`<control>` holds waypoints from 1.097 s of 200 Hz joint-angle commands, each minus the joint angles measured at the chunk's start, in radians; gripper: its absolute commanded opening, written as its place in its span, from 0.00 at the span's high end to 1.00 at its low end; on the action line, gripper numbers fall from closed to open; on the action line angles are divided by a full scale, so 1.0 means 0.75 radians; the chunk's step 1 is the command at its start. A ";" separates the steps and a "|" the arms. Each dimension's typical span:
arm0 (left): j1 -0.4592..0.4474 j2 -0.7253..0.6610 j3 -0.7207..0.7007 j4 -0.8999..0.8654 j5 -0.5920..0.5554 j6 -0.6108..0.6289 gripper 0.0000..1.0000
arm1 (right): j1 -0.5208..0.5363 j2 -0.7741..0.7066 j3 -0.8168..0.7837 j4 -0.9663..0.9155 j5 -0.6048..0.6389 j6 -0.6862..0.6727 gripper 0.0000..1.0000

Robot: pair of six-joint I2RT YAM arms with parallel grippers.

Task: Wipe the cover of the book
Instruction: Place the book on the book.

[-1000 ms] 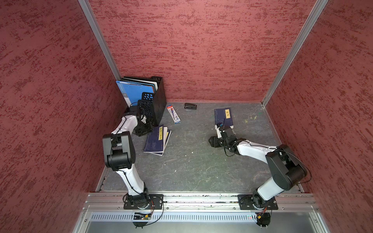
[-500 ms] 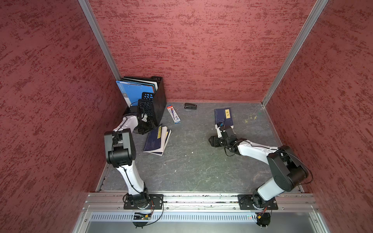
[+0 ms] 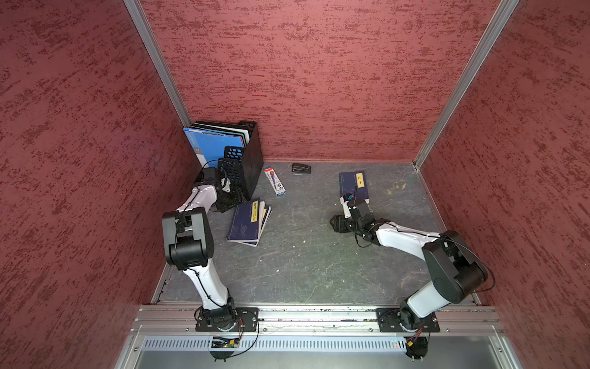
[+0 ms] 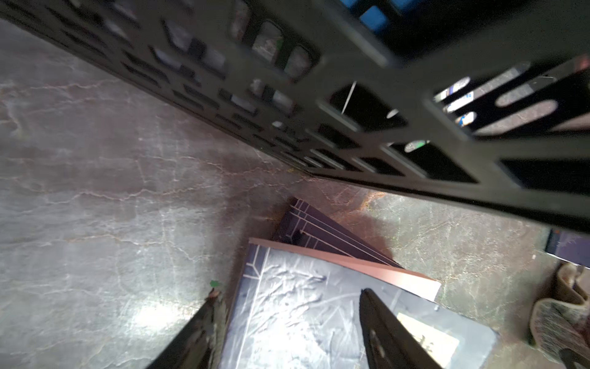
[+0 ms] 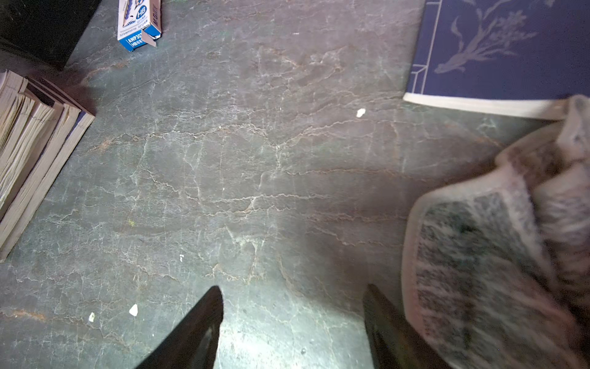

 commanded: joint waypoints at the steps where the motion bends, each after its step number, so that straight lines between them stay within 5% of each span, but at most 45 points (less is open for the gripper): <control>1: 0.023 0.051 0.019 0.029 0.105 0.001 0.32 | -0.009 -0.021 0.007 -0.012 0.025 -0.020 0.30; 116: -0.007 0.058 0.020 0.051 0.233 0.050 0.33 | -0.008 -0.033 0.001 -0.011 0.022 -0.014 0.30; 219: -0.051 0.037 0.031 0.019 0.158 0.079 0.32 | -0.008 -0.026 0.011 -0.016 0.026 -0.016 0.30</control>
